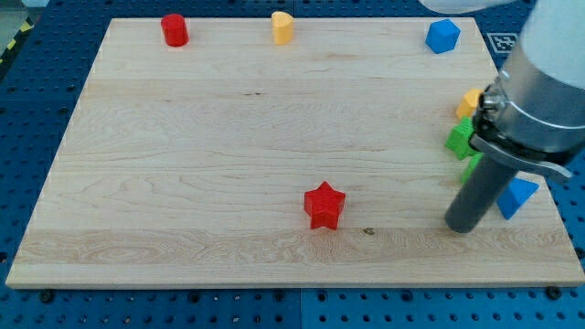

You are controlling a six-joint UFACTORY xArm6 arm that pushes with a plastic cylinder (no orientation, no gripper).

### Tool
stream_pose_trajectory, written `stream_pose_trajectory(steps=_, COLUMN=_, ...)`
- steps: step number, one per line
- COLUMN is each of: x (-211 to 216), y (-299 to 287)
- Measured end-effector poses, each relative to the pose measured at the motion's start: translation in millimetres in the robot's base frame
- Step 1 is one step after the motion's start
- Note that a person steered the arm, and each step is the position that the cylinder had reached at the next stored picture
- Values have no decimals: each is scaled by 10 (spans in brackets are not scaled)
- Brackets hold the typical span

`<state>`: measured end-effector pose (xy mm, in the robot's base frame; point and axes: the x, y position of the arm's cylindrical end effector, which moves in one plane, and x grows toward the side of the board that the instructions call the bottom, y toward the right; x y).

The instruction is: Move your arm to the blue cube

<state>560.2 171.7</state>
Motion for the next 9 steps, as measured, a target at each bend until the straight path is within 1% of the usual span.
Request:
stream_pose_trajectory(steps=1, x=-157, y=-387)
stream_pose_trajectory(steps=2, x=-425, y=-650)
stream_pose_trajectory(steps=4, x=-1217, y=-735)
stream_pose_trajectory(steps=6, x=-1974, y=-691)
stream_pose_trajectory(steps=7, x=-2347, y=-572)
stream_pose_trajectory(steps=9, x=-3221, y=-76)
